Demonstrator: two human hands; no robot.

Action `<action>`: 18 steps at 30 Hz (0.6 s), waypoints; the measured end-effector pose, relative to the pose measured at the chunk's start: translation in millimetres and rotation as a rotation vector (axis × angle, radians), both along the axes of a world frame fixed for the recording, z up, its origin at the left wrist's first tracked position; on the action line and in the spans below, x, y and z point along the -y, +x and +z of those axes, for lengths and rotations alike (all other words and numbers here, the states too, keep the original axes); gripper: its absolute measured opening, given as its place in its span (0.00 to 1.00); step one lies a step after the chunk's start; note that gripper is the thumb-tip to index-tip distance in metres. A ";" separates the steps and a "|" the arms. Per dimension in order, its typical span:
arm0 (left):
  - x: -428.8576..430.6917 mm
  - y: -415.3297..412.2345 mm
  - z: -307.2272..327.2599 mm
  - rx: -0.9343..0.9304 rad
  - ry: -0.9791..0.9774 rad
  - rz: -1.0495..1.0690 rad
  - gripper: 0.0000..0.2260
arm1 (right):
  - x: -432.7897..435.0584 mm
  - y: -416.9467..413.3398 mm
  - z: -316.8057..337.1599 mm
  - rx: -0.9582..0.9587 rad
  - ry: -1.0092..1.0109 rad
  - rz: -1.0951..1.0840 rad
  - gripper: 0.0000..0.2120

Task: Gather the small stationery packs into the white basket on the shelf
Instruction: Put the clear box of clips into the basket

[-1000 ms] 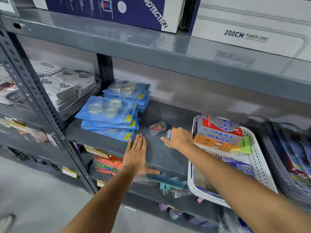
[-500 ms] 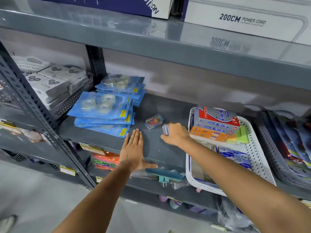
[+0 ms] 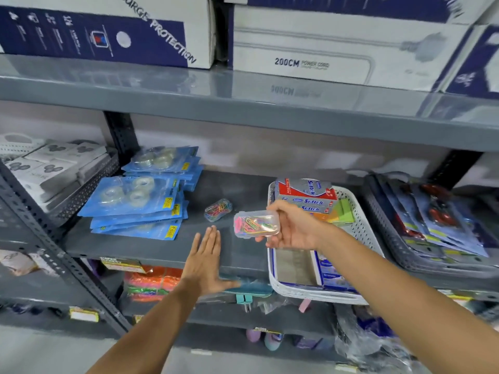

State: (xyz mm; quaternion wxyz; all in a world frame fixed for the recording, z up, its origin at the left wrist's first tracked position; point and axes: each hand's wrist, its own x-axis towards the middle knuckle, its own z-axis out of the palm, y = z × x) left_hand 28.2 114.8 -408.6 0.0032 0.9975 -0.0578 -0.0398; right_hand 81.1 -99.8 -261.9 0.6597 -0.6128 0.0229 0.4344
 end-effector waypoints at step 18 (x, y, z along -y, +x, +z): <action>30.6 9.6 -3.3 -0.034 0.024 -0.028 0.62 | 99.7 -25.9 -25.4 0.881 -0.606 0.203 0.22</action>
